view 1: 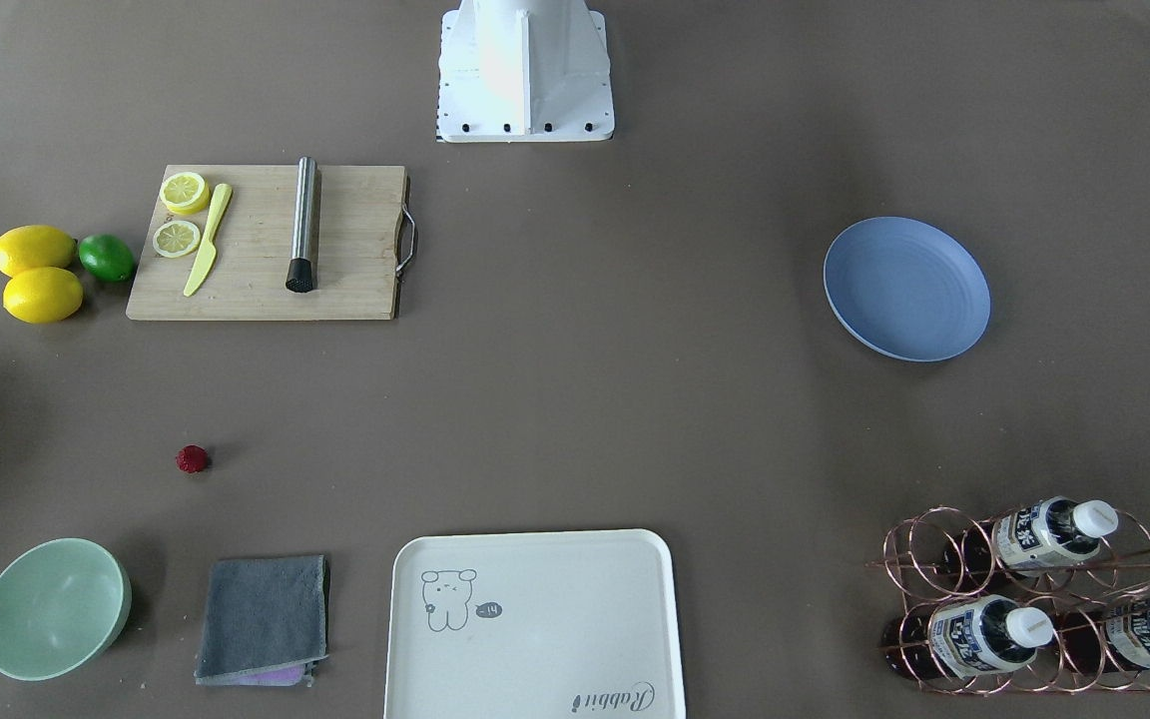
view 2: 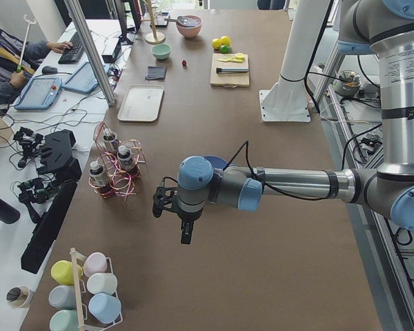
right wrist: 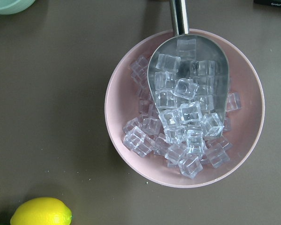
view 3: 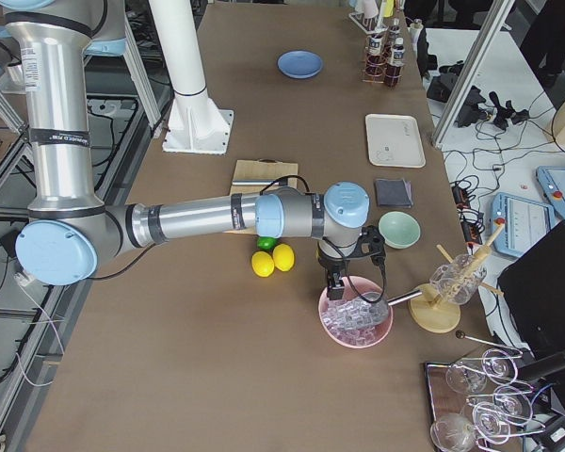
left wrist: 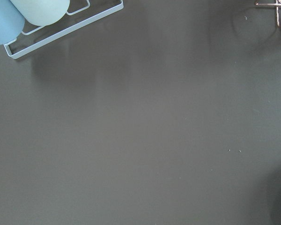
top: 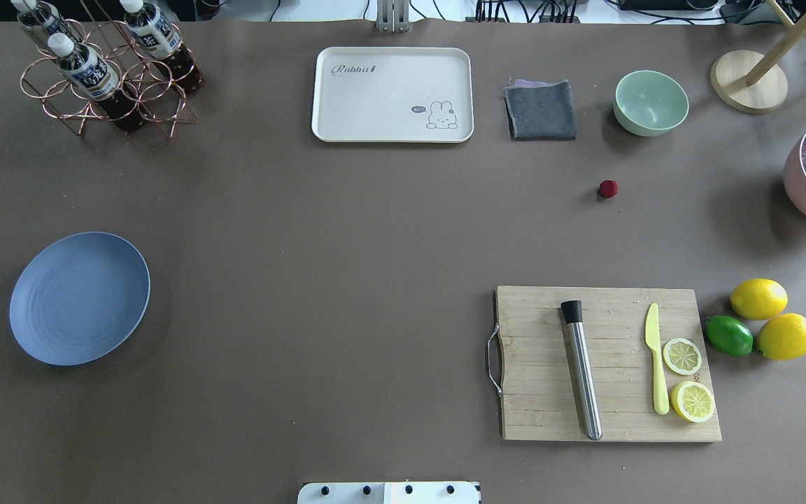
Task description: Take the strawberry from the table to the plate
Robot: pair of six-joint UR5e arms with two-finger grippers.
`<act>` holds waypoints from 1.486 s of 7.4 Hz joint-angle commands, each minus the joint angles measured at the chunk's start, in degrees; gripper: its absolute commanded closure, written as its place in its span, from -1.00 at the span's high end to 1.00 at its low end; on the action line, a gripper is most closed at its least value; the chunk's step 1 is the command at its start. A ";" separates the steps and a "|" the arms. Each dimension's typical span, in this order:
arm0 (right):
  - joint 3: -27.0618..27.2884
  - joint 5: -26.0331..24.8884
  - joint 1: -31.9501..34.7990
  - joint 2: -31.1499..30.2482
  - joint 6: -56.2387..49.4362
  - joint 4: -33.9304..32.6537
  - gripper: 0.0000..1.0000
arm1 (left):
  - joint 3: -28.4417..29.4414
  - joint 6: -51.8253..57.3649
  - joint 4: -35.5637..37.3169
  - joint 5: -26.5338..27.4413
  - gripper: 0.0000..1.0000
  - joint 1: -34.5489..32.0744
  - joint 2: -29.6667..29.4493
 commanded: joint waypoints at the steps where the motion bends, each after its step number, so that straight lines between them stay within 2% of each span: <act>1: 1.65 0.06 0.00 -2.01 -0.03 0.00 1.00 | -0.12 -0.20 -1.78 -0.06 0.95 0.58 0.74; 3: 2.46 0.15 0.00 -3.07 -0.03 0.09 1.00 | -0.04 0.06 -3.17 -3.55 0.95 0.67 1.35; 9: 3.25 0.24 -0.08 -4.13 -0.30 0.09 1.00 | 0.14 -0.46 -4.06 -3.75 0.95 4.08 1.79; 11: 3.25 0.50 -0.08 -4.31 -0.38 0.09 1.00 | 0.84 -1.86 -4.06 -3.49 0.95 6.81 0.05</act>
